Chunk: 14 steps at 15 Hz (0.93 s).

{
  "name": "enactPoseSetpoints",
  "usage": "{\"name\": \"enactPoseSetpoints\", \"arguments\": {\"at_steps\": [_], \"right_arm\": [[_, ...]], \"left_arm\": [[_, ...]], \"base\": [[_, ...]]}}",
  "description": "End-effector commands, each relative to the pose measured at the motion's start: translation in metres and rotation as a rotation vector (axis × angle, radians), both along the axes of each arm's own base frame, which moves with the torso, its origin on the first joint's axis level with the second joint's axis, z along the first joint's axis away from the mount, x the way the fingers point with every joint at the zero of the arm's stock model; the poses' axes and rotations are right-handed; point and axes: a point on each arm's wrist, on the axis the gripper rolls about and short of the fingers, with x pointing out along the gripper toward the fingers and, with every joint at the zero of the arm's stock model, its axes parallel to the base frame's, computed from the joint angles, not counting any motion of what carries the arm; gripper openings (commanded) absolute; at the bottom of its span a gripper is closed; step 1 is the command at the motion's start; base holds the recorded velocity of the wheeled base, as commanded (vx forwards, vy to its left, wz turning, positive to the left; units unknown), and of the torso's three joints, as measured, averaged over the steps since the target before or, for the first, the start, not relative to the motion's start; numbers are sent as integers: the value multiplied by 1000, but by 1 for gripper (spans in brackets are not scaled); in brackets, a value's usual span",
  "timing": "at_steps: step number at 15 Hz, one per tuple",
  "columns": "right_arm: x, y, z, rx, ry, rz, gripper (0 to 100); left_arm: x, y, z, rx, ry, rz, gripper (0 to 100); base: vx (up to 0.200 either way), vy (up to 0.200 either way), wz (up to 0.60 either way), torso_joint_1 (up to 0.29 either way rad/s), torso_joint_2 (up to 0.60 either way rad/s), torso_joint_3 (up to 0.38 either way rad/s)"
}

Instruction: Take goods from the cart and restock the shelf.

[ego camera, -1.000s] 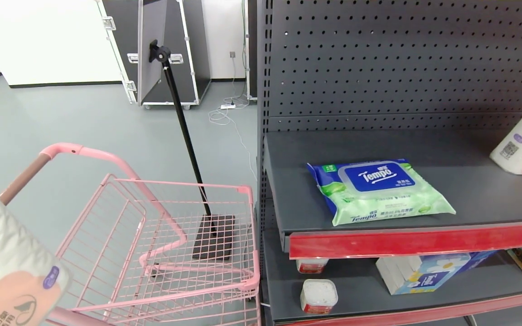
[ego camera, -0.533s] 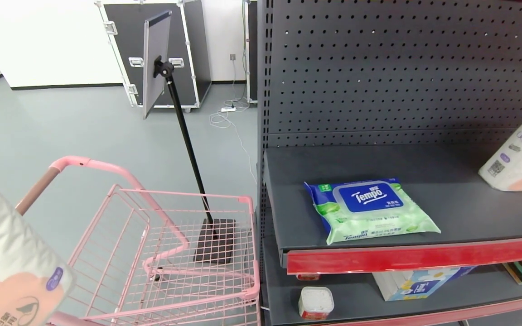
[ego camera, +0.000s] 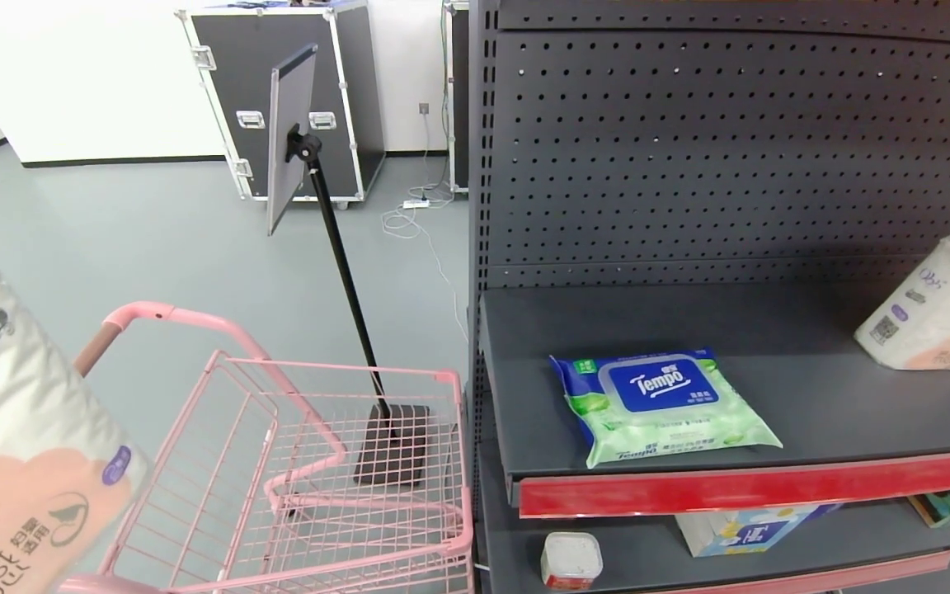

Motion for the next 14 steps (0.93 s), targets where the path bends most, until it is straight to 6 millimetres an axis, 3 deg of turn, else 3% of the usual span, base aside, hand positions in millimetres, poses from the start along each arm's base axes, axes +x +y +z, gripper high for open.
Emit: {"name": "enactPoseSetpoints", "arguments": {"at_steps": [1,5,14], "right_arm": [[0,0,0,-1,0,0,100],[0,0,0,-2,0,0,100],[0,0,0,-1,0,0,100]], "left_arm": [[4,-1,0,3,18,0,0],[4,-1,-1,4,23,0,0],[5,-2,-2,45,18,-48,0]], "base": [[0,0,0,168,-364,-207],[0,0,450,29,-68,-34],[0,0,0,0,0,0]]}}
